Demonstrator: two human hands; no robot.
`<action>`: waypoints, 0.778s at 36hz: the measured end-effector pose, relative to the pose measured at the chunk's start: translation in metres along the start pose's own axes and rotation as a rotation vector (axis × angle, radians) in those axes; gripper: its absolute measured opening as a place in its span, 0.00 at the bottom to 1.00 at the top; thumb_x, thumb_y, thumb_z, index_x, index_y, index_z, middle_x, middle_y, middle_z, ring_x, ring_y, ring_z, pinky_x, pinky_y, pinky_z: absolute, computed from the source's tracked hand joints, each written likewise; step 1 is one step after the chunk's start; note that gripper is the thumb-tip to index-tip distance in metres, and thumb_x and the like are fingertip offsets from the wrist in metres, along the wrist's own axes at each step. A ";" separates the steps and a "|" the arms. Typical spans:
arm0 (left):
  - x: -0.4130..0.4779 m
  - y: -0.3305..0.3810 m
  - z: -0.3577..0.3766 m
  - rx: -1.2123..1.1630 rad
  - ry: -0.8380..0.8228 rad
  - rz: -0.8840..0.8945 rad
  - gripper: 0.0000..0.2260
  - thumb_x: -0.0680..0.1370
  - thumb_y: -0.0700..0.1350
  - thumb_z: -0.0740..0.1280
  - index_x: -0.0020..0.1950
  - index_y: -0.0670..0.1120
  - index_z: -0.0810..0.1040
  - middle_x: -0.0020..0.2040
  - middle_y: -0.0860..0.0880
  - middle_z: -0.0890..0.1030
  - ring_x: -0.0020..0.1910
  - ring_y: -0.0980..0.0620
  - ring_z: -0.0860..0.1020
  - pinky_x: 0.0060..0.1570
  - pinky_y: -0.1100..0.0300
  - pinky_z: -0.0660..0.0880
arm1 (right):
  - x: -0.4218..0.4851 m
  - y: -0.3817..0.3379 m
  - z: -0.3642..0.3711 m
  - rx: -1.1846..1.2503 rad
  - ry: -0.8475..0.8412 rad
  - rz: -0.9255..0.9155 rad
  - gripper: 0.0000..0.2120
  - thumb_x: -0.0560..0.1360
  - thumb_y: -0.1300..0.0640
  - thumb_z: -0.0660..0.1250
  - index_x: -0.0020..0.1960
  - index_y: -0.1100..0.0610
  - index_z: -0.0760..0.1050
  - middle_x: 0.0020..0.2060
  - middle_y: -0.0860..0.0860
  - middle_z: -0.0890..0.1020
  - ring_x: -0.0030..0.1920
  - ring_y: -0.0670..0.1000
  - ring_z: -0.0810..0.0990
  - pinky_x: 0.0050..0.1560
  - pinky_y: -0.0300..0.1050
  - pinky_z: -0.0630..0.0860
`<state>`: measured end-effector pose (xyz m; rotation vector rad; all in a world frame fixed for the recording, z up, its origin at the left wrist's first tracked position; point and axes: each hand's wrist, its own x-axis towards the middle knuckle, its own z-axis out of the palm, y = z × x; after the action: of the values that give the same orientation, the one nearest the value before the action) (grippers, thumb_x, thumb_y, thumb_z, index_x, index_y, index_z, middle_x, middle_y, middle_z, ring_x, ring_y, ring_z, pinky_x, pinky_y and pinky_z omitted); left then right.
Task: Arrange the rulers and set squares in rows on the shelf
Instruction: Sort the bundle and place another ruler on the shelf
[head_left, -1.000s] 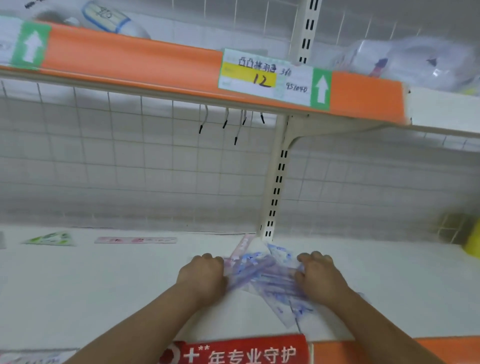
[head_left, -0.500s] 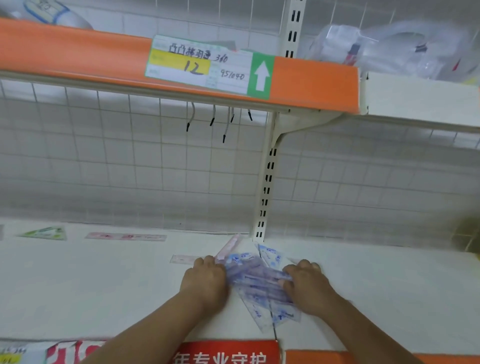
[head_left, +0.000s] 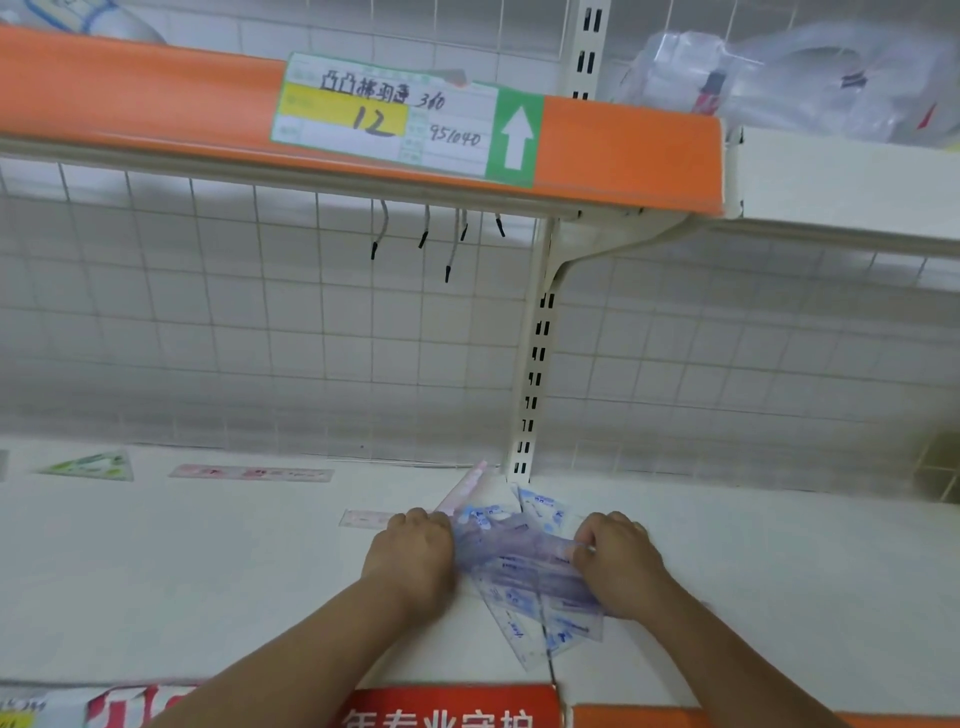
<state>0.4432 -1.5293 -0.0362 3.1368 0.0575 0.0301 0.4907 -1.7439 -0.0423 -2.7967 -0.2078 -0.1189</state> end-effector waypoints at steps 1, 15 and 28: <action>0.000 0.000 0.000 0.006 0.004 0.004 0.16 0.78 0.40 0.58 0.66 0.41 0.66 0.63 0.42 0.71 0.62 0.44 0.70 0.58 0.55 0.70 | 0.001 0.001 0.000 0.002 0.008 0.010 0.11 0.78 0.54 0.57 0.38 0.47 0.64 0.46 0.49 0.70 0.56 0.54 0.73 0.53 0.44 0.70; 0.000 -0.003 0.003 0.016 0.021 0.057 0.15 0.79 0.41 0.58 0.65 0.43 0.71 0.62 0.43 0.72 0.63 0.44 0.70 0.57 0.53 0.71 | 0.008 -0.010 0.004 0.038 -0.093 -0.106 0.20 0.79 0.48 0.60 0.69 0.53 0.69 0.63 0.51 0.71 0.66 0.53 0.64 0.64 0.45 0.65; -0.004 -0.018 0.000 0.016 0.011 0.050 0.13 0.79 0.41 0.58 0.63 0.42 0.72 0.62 0.43 0.71 0.63 0.44 0.70 0.58 0.53 0.71 | 0.010 -0.027 -0.001 0.011 -0.145 -0.156 0.06 0.77 0.50 0.65 0.52 0.49 0.71 0.59 0.52 0.72 0.63 0.53 0.68 0.62 0.43 0.68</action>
<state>0.4384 -1.5116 -0.0360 3.1533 -0.0202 0.0468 0.4958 -1.7173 -0.0318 -2.7770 -0.4609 0.0485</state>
